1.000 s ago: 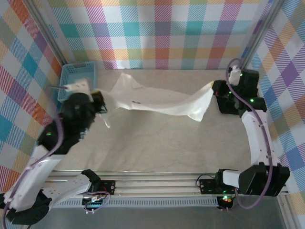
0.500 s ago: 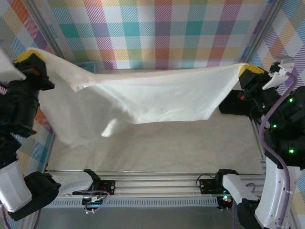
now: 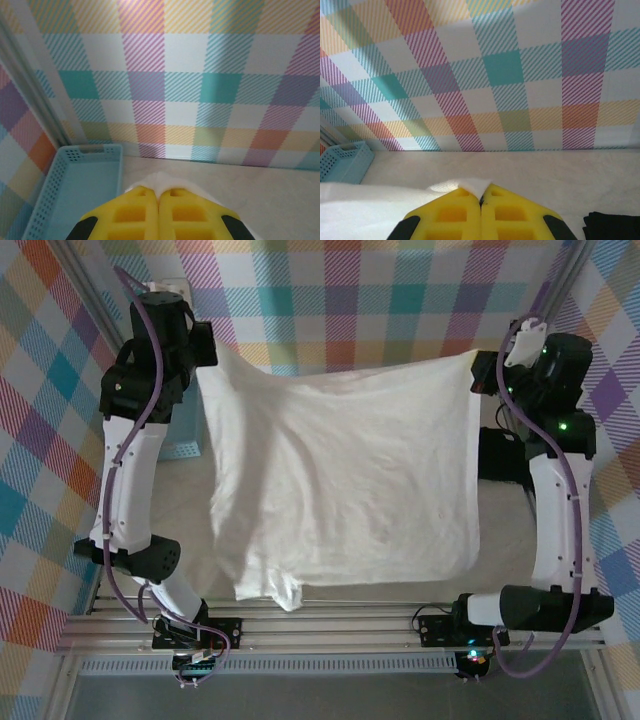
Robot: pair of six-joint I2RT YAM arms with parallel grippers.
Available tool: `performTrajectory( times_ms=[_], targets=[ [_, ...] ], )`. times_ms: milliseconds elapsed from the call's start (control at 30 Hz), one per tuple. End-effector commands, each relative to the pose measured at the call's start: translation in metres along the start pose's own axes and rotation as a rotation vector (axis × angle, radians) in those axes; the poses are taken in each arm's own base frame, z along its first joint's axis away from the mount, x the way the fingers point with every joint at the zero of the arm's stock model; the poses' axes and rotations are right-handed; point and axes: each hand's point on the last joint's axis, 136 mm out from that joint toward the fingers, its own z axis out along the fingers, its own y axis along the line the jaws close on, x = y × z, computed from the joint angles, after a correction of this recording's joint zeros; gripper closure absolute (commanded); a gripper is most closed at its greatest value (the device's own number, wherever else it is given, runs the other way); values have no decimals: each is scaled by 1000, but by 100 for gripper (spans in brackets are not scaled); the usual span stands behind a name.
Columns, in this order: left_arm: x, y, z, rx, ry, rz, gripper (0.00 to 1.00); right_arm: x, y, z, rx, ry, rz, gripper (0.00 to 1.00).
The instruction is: Fold the inside-out t-shirt
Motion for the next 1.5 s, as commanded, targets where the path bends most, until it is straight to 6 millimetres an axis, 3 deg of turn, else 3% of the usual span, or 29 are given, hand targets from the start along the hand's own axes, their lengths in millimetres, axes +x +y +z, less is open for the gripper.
performTrajectory(
  times_ms=[0,233,600,700,800,933,1100,1200,1300,1467],
  targets=[
    [-57,14,-57,53,-199,-93,100,-52,18,-44,-2,-176,-95,100],
    [-69,28,-114,105,-290,-136,100,-60,34,-87,-2,-234,-133,100],
    [-86,59,-272,289,-559,-202,100,-66,82,-218,-34,-410,-193,100],
    [-89,68,-295,290,-609,-203,100,-69,92,-244,-41,-451,-207,100],
    [-97,70,-301,282,-635,-198,100,-75,97,-257,-35,-471,-227,100],
    [-105,65,-269,228,-593,-170,100,-83,93,-250,-16,-469,-243,100],
    [-105,44,-189,156,-486,-110,100,-83,77,-206,-3,-407,-239,100],
    [-94,25,-129,134,-397,-72,100,-75,60,-161,7,-344,-223,100],
    [-71,4,-58,104,-304,-36,100,-58,38,-102,1,-266,-186,100],
    [-1,-23,87,74,-105,-6,98,-6,-11,23,8,-87,-97,100]
  ],
)
